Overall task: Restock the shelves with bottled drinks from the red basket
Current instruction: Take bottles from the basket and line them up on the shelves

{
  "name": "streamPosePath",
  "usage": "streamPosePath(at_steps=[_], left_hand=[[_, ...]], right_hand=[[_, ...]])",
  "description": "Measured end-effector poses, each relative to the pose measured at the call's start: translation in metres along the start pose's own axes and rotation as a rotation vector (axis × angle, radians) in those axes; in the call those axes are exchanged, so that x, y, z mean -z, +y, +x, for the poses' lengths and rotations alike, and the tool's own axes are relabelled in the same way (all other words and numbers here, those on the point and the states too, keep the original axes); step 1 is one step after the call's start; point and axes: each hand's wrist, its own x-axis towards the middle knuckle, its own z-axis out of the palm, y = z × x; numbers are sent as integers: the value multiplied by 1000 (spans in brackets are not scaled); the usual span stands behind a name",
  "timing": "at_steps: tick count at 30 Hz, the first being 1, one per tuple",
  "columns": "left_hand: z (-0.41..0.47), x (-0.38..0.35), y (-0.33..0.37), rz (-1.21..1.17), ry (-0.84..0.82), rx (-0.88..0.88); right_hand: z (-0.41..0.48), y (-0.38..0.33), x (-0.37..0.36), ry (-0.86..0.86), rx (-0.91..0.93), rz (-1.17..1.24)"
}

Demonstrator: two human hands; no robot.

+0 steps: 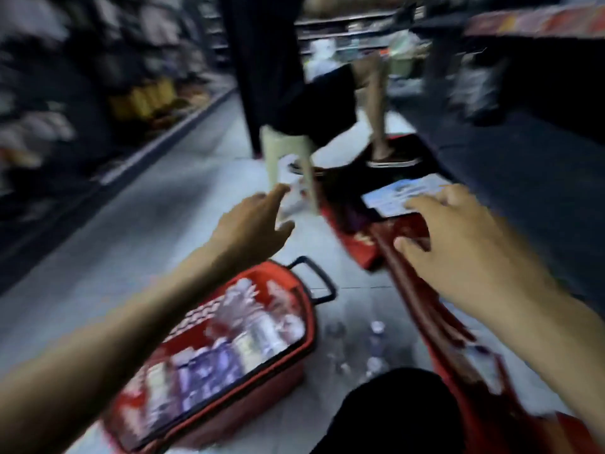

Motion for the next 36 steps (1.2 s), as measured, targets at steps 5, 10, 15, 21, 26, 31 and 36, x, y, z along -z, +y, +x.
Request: streamPosePath(at_steps=[5, 10, 15, 21, 26, 31, 36], left_hand=[[-100, -51, -145, 39, -239, 406], [-167, -113, -219, -53, -382, 539], [-167, -169, -259, -167, -442, 513], [-124, -217, -281, -294, -367, 498], [-85, -251, -287, -356, -351, 523], [-62, -283, -277, -245, -364, 498], [-55, -309, -261, -193, -288, 571]], right_hand=[[17, -83, -113, -213, 193, 203], [15, -133, -225, -497, 195, 335], [36, -151, -285, -626, 82, 292], [81, -175, -319, -610, 18, 237], [100, -175, -354, -768, -143, 148], [106, -176, -368, -700, -79, -158], [106, -182, -384, -827, -73, -335]])
